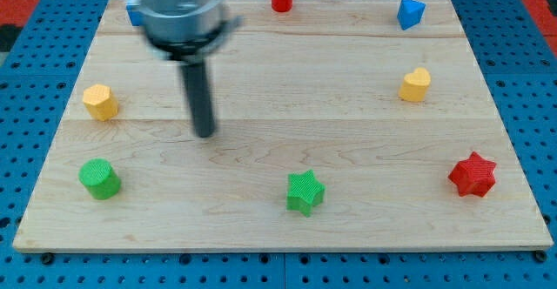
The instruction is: Move the yellow hexagon right and up a bit
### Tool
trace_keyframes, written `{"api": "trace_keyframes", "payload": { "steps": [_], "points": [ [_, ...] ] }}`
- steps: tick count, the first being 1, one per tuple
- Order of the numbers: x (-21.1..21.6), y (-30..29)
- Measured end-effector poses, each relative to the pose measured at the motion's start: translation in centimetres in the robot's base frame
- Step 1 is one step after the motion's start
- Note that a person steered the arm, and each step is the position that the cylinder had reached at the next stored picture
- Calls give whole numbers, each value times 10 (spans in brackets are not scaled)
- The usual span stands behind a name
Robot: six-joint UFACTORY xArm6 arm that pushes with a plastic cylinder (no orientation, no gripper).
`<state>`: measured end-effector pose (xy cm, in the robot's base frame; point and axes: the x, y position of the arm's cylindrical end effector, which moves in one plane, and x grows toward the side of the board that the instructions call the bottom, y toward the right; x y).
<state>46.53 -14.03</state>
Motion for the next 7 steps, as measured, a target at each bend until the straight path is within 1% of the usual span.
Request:
{"api": "trace_keyframes", "payload": {
  "steps": [1,2,3,5,6,7],
  "points": [
    [2,-80],
    [-17,-142],
    [-38,-141],
    [-39,-59],
    [-26,-15],
    [-31,7]
  ]
}}
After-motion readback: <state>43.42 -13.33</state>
